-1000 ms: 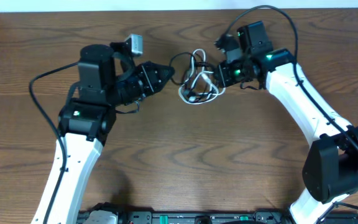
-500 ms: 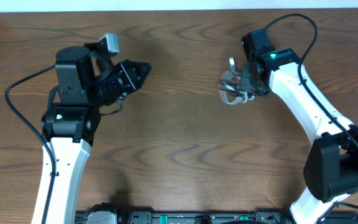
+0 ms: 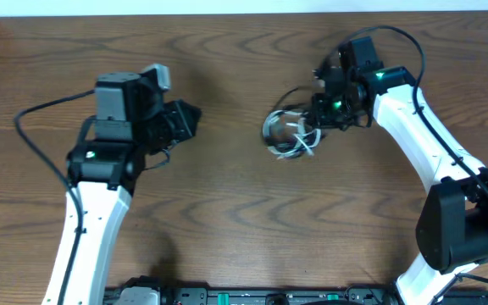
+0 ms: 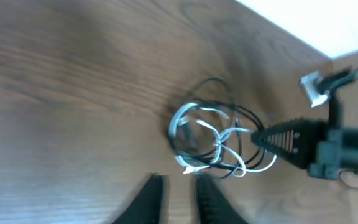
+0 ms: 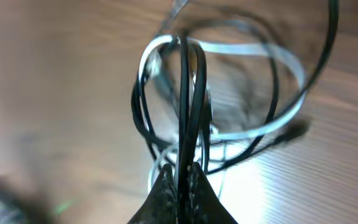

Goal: Untangle cables

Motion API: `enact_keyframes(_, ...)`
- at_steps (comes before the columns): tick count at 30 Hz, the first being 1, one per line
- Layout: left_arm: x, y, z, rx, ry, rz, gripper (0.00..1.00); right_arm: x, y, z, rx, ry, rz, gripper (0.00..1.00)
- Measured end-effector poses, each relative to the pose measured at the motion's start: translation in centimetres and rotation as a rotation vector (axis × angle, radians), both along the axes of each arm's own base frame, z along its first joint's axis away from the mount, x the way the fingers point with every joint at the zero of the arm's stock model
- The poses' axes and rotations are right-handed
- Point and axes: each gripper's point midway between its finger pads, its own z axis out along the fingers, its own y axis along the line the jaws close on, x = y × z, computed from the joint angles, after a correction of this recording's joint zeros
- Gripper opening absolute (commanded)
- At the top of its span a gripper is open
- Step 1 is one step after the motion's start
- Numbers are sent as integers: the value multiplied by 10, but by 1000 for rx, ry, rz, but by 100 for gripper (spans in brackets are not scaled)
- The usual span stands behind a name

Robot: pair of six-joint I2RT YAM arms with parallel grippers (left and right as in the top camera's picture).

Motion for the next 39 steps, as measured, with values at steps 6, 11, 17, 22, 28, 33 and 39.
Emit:
enact_keyframes(6, -3, -39, -9, 16, -2, -121, 61, 6, 27, 42, 193, 18, -12, 1)
enact_keyframes(11, 3, -63, -21, 18, 4, -181, 62, 3, 32, 46, 243, 92, -68, 1)
enact_keyframes(17, 13, -87, -50, -21, 74, -220, 62, 6, 37, 52, 288, 117, -104, 1)
enact_keyframes(22, 23, -117, -77, -148, 176, -248, 61, 6, 38, 54, 299, 128, -115, 1)
enact_keyframes(28, 30, -146, -102, -261, 262, -279, 59, 6, 38, 54, 303, 131, -116, 1)
enact_keyframes(33, 26, -160, -117, -286, 319, -289, 47, 7, 38, 54, 304, 129, -116, 1)
enact_keyframes(39, 7, -176, -127, -276, 382, -318, 7, 8, 37, 55, 305, 125, -120, 1)
